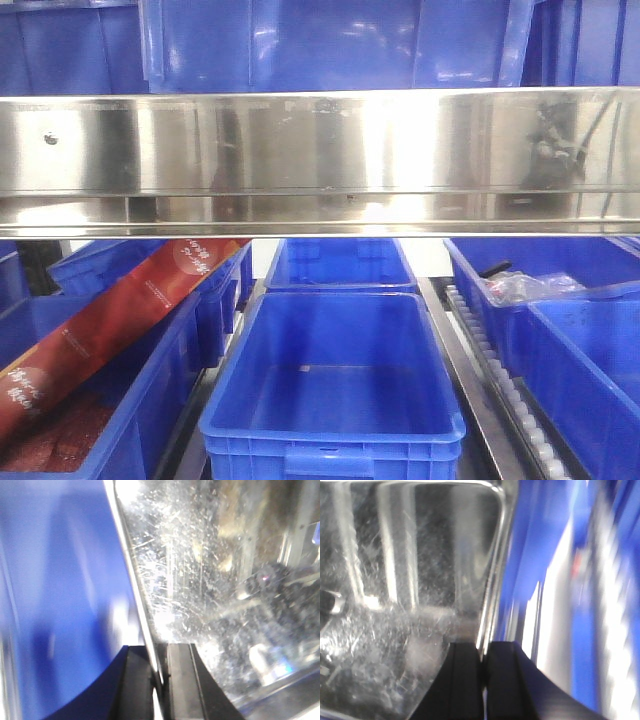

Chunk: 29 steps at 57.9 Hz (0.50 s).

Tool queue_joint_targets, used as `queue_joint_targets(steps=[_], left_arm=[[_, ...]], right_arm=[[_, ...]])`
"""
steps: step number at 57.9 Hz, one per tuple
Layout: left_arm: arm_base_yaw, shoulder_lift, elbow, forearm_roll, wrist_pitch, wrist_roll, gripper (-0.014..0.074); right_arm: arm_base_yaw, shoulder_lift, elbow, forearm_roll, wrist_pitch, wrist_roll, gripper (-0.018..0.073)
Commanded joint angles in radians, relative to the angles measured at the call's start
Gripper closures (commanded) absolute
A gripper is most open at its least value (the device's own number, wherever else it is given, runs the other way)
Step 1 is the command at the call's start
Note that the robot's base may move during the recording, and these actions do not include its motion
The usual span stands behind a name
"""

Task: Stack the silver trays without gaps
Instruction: 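Hold the tray in both grippers while the base drives away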

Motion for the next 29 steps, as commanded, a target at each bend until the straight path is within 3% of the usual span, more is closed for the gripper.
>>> queue_joint_targets(steps=[1, 21, 29], left_arm=[[-0.009, -0.036, -0.015, -0.012, -0.124, 0.018, 0.0616], [-0.009, -0.046, -0.015, 0.076, -0.464, 0.018, 0.0616], [-0.009, -0.046, -0.015, 0.091, -0.532, 0.018, 0.0616]], right_arm=[[0.006, -0.021, -0.038, 0.03, -0.096, -0.02, 0.0638], [0.006, -0.021, -0.047, 0.067, -0.294, -0.02, 0.0638], [0.006, -0.021, -0.047, 0.067, -0.305, -0.02, 0.0638]])
